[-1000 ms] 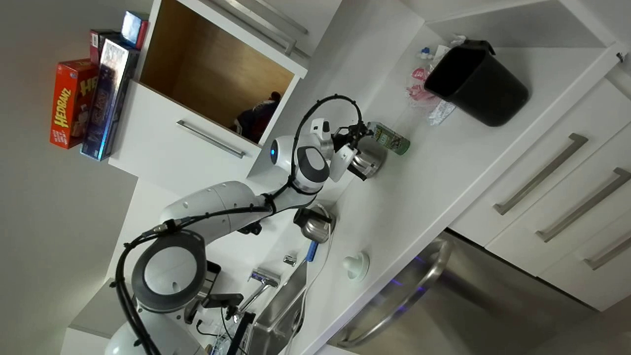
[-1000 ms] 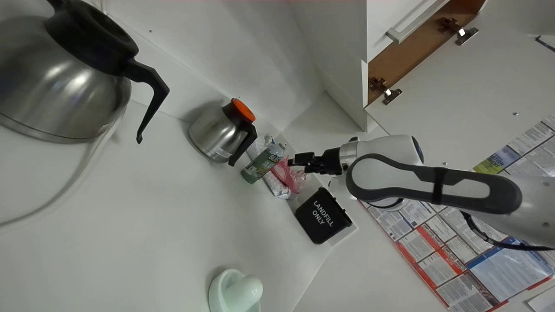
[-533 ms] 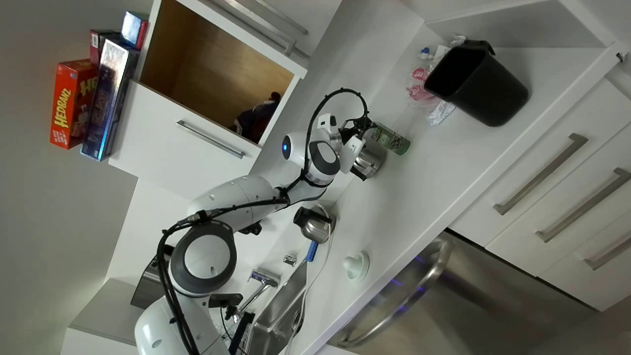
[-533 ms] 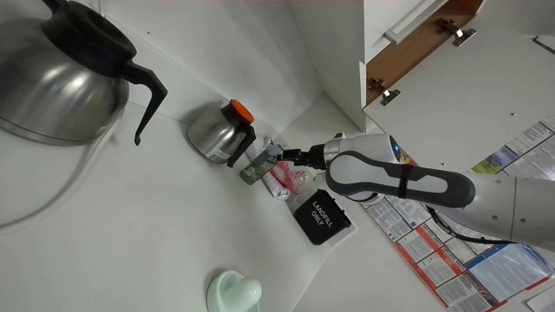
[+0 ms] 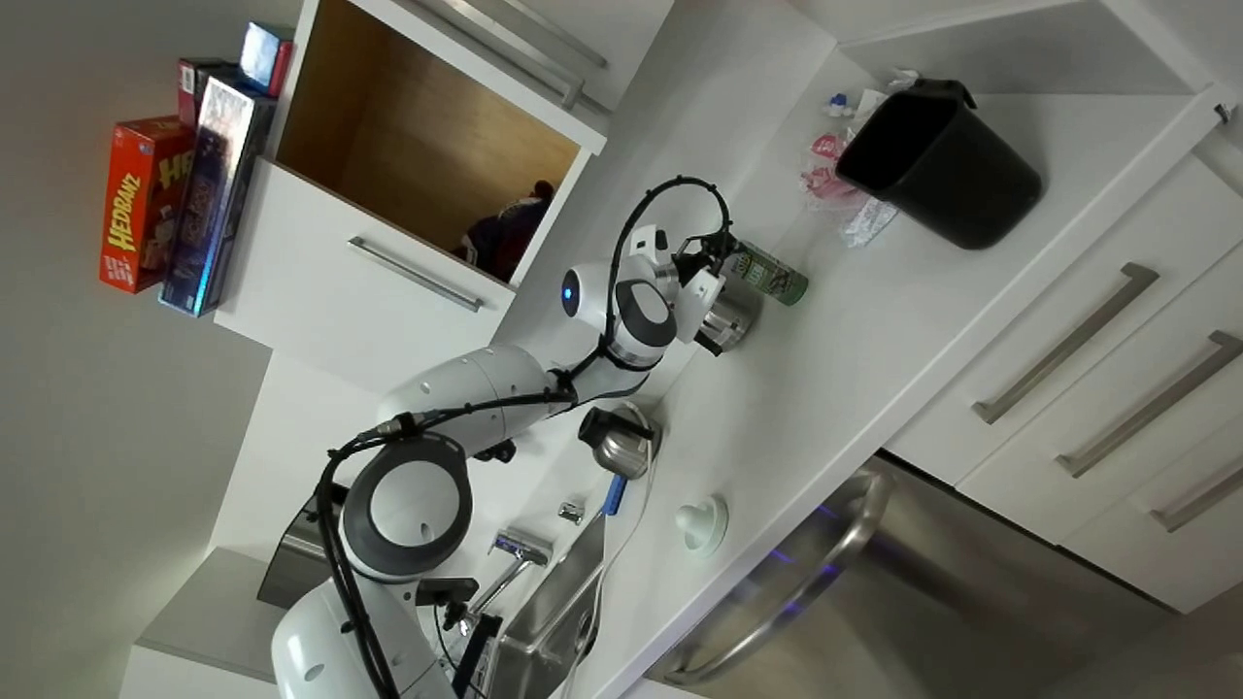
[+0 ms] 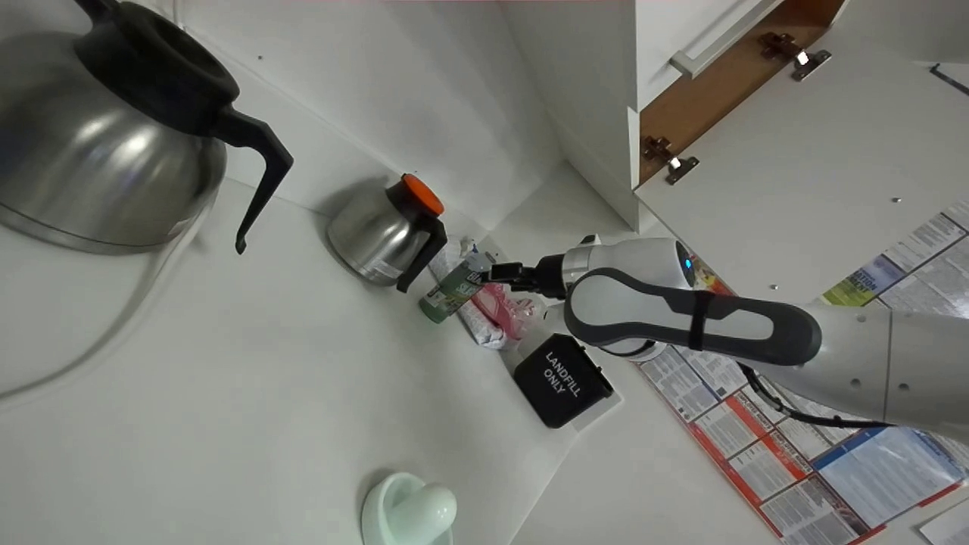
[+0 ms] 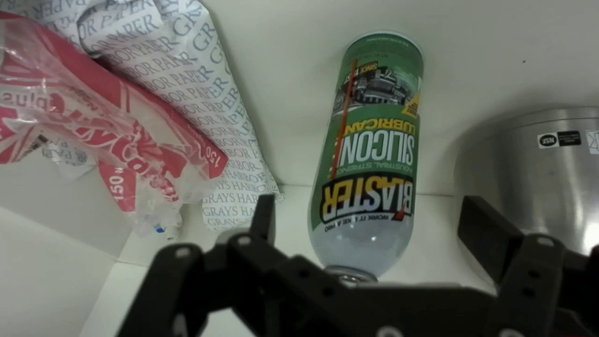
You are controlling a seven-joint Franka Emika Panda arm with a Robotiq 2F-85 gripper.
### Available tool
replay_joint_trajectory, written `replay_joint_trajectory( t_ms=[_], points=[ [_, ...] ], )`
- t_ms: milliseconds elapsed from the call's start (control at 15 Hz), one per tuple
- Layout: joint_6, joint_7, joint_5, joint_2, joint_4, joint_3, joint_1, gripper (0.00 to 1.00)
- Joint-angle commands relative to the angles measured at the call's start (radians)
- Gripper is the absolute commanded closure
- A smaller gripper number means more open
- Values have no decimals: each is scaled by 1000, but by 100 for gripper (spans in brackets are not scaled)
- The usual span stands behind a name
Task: Pick up the bottle and move it to the left.
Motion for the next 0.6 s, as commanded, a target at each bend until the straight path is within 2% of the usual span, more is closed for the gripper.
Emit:
replay_joint_trajectory(
  t_ms=[0,267,533],
  points=[
    [90,-12,1,57,40,-6,1,0],
    [165,-29,-4,121,79,24,-18,0],
    [162,-27,-6,182,149,30,-20,0]
  ],
)
